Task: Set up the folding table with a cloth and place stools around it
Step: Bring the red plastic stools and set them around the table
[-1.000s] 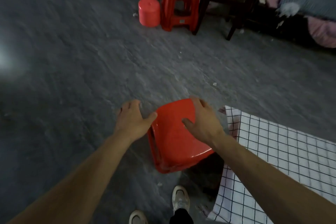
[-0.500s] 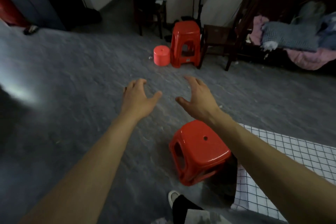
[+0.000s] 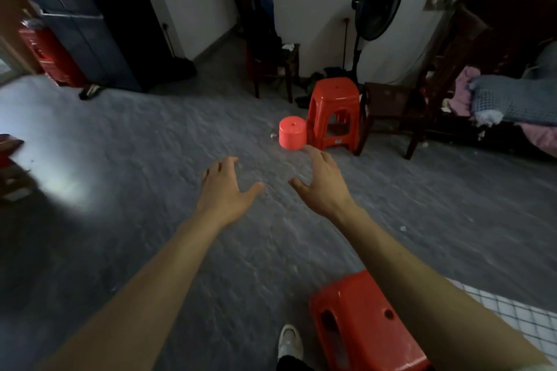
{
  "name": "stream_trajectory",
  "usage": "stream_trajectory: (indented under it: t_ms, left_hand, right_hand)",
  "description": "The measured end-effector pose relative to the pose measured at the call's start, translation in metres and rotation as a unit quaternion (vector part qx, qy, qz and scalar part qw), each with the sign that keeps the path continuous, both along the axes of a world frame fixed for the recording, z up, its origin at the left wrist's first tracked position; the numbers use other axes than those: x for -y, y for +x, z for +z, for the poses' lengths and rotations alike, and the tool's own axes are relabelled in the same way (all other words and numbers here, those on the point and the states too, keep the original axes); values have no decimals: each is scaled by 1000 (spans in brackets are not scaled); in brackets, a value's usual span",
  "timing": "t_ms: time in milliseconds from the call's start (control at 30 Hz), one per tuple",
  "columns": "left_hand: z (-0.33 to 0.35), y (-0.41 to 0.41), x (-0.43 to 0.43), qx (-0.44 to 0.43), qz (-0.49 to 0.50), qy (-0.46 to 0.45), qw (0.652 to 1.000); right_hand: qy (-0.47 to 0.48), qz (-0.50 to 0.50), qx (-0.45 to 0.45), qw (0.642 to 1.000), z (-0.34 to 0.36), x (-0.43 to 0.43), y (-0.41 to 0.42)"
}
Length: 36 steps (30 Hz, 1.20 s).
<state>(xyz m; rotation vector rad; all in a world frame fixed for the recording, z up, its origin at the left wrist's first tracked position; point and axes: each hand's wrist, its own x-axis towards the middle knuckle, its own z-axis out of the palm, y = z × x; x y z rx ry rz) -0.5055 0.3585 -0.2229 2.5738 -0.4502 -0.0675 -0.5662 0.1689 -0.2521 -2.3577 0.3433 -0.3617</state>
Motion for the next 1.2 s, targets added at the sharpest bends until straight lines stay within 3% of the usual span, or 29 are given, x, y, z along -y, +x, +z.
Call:
stream_trajectory:
  t_ms: [333, 933, 1200]
  left_hand:
    - [2, 164, 67, 16, -44, -4, 999]
    - [-26, 486, 245, -18, -152, -110, 982]
    - [-48, 570, 340, -50, -197, -79, 976]
  right_hand:
    - [-14, -38, 7, 999, 17, 65, 143]
    - [-41, -177, -30, 983, 19, 192, 397]
    - [-27, -221, -36, 974, 1, 277, 479]
